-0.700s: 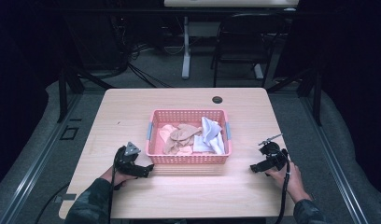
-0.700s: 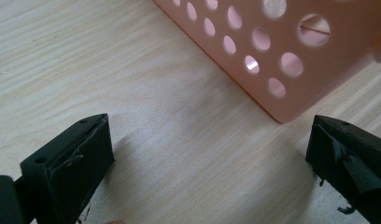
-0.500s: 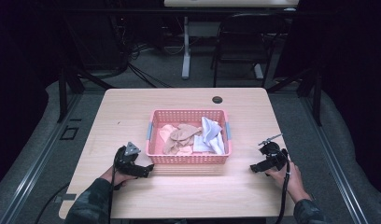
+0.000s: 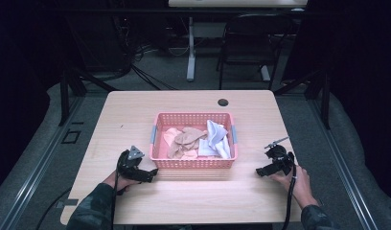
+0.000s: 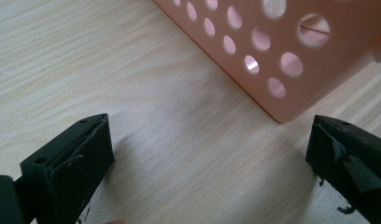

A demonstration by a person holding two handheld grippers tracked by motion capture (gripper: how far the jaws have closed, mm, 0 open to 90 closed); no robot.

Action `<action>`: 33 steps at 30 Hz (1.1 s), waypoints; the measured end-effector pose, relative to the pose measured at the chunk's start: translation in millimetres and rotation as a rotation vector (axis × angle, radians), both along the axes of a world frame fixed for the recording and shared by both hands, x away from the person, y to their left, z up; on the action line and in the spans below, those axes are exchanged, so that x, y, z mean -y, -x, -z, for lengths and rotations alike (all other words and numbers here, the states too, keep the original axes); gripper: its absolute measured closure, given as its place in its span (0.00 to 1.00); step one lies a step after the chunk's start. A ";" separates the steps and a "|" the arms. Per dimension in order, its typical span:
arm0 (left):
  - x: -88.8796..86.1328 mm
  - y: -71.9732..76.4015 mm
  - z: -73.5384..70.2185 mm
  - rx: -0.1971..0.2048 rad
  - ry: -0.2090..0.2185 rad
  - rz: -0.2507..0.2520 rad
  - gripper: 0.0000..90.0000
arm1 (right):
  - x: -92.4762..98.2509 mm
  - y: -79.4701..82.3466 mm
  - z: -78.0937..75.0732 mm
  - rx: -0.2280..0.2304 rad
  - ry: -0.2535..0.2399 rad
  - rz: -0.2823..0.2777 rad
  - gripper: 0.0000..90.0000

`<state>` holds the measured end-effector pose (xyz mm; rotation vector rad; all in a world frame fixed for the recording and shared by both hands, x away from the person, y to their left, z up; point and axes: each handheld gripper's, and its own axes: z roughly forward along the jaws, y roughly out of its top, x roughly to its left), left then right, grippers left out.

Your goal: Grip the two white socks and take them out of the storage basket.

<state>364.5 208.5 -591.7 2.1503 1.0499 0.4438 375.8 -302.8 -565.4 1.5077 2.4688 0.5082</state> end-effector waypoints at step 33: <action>-0.1 0.1 0.0 0.002 0.000 -0.001 0.01 | -2.2 1.9 -51.4 -0.009 -0.112 -0.026 0.00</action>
